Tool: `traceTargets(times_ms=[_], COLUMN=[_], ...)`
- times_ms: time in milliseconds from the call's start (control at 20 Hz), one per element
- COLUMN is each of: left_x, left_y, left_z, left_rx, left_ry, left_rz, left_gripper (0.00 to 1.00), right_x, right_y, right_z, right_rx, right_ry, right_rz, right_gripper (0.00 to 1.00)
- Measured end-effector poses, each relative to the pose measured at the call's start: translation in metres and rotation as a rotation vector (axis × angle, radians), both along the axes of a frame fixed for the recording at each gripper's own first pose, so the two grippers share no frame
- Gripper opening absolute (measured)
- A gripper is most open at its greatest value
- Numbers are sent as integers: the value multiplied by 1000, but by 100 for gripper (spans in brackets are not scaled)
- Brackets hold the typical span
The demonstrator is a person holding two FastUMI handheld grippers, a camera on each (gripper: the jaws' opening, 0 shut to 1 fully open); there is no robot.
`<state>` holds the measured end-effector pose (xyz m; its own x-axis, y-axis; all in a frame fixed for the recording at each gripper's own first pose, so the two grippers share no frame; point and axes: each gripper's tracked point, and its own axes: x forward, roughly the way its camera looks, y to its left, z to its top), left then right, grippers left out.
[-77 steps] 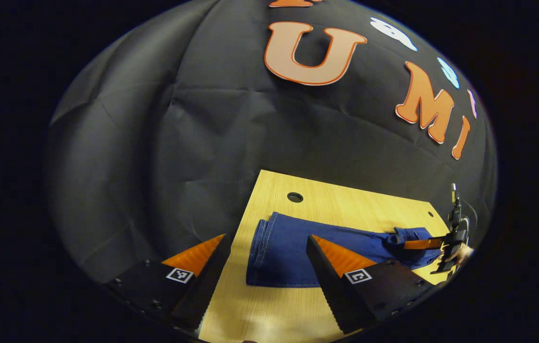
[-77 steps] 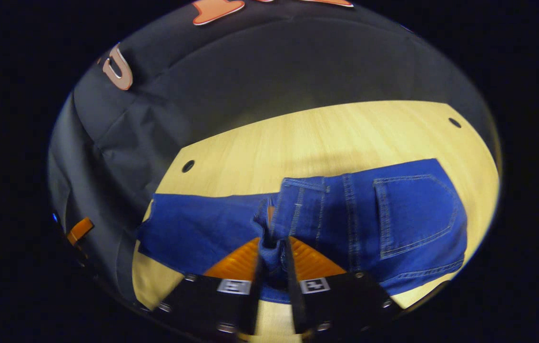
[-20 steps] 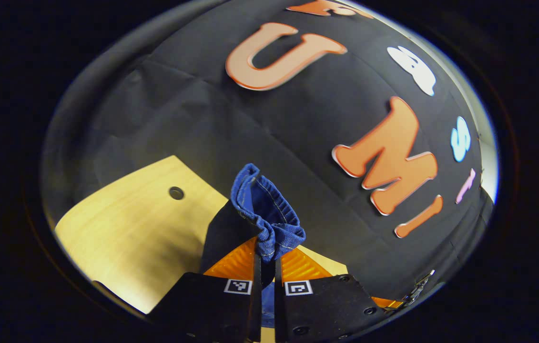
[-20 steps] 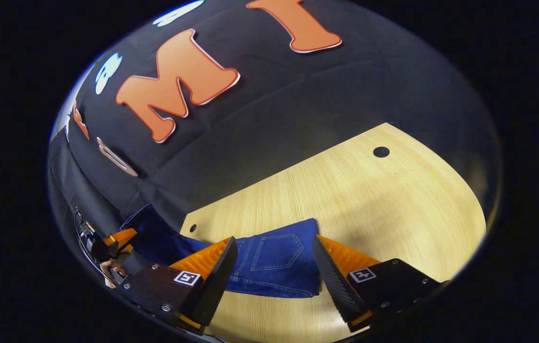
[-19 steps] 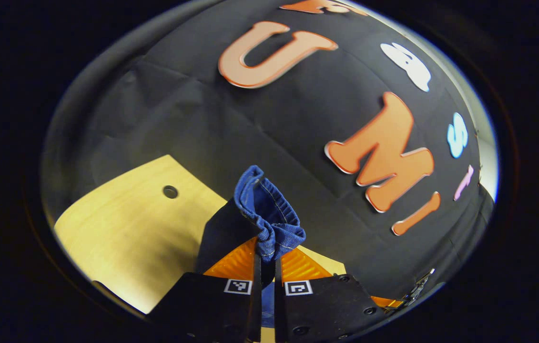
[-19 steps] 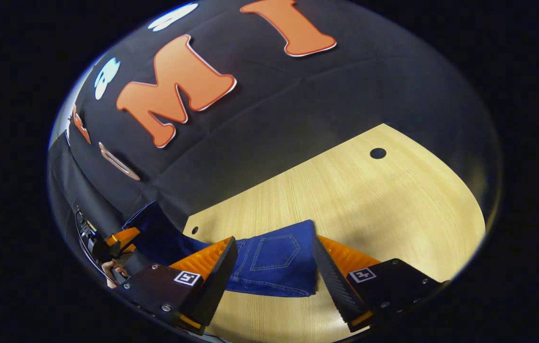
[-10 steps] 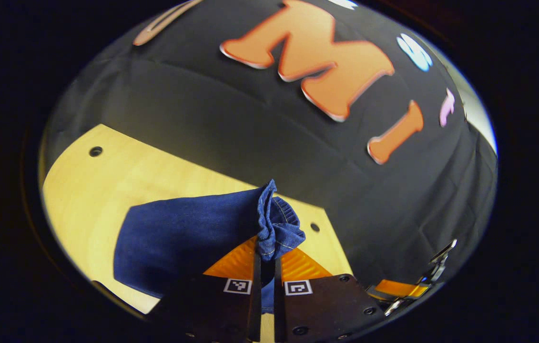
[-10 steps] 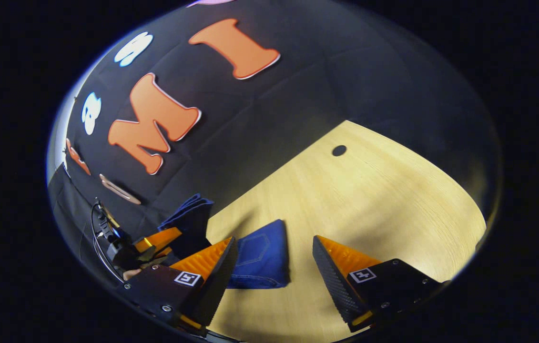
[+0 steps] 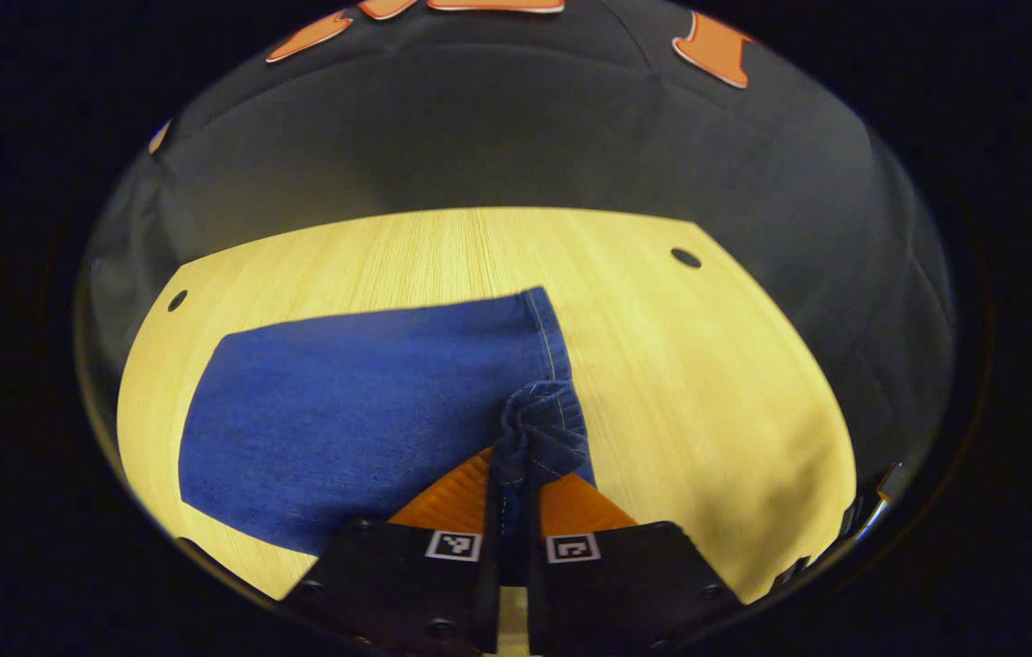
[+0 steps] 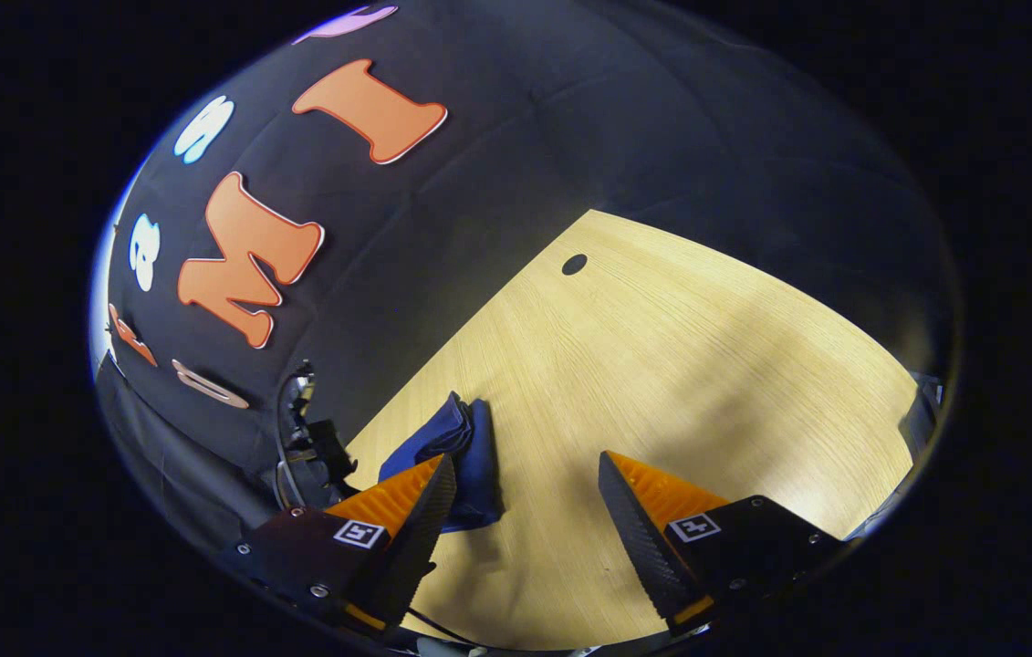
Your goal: Grasp the waist and the cuffs of the jeans and fold them to make the two legs overlap; first hold the waist and fold one-third of the jeans toward the cuffs, then hold the cuffs and fold the remaining one-third in the same direction to finish folding.
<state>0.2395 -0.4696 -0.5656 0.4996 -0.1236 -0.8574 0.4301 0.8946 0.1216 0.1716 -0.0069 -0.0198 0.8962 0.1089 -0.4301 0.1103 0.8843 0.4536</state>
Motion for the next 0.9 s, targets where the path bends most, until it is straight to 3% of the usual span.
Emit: traceTargets(times_ms=[150, 400, 650, 900], left_x=[3, -16, -25, 5], left_y=[-3, -45, -27, 45], left_z=[-6, 27, 116, 238], left_rx=[-21, -258, -346, -406], left_ry=[0, 90, -12, -258], left_rz=[-16, -11, -112, -72], left_gripper=[20, 100, 98, 98], right_x=[4, 22, 47, 57], right_y=[3, 20, 53, 83], right_z=[1, 1, 17, 58], right_rx=[-32, -96, -172, -345], right_ry=[5, 32, 29, -68], right_rz=[17, 61, 125, 155], right_gripper=[97, 97, 98, 98])
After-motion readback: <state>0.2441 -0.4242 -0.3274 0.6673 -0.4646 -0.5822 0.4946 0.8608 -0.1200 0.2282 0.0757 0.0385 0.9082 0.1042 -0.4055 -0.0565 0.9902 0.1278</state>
